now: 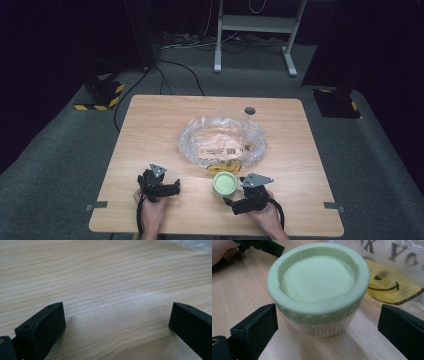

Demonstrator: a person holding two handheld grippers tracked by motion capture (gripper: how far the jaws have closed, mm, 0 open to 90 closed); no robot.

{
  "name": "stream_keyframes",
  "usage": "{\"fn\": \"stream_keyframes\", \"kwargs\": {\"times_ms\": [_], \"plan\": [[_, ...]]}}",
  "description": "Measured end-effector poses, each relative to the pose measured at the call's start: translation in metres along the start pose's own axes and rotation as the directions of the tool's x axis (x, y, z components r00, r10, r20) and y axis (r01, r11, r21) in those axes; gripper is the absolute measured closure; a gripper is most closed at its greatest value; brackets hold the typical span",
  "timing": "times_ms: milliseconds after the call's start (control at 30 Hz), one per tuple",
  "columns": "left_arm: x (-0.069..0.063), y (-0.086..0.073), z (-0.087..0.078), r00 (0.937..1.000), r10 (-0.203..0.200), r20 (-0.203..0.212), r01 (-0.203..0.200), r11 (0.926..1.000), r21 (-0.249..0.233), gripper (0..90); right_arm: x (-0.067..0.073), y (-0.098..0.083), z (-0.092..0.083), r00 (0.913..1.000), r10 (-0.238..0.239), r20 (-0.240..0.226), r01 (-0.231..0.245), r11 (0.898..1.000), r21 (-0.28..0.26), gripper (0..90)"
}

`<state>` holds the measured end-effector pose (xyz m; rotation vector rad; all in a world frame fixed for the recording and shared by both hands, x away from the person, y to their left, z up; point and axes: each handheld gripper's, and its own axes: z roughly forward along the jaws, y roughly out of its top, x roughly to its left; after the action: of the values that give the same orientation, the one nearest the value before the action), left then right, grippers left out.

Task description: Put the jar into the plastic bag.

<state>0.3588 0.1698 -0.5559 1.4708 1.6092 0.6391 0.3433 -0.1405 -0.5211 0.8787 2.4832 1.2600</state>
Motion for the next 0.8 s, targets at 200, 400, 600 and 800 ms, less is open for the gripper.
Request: {"fn": "stream_keyframes", "kwargs": {"times_ms": [200, 400, 600, 800], "plan": [[0.000, 0.000, 0.000, 1.0000, 0.000, 0.000, 0.000, 1.0000, 0.000, 1.1, 0.001, 0.005, 0.007, 1.0000, -0.006, -0.007, 0.006, 1.000, 0.008, 2.8], [0.000, 0.000, 0.000, 1.0000, 0.000, 0.000, 0.000, 1.0000, 0.000, 1.1, 0.004, 0.008, 0.014, 0.9998, -0.016, -0.011, 0.016, 1.000, 0.015, 5.6], [0.000, 0.000, 0.000, 1.0000, 0.000, 0.000, 0.000, 1.0000, 0.000, 1.0, 0.006, 0.008, 0.015, 0.9994, -0.033, -0.010, 0.033, 0.999, 0.008, 10.2], [0.000, 0.000, 0.000, 1.0000, 0.000, 0.000, 0.000, 1.0000, 0.001, 1.1, 0.007, 0.008, 0.015, 0.9992, -0.041, -0.002, 0.041, 0.999, 0.003, 10.8]]}}
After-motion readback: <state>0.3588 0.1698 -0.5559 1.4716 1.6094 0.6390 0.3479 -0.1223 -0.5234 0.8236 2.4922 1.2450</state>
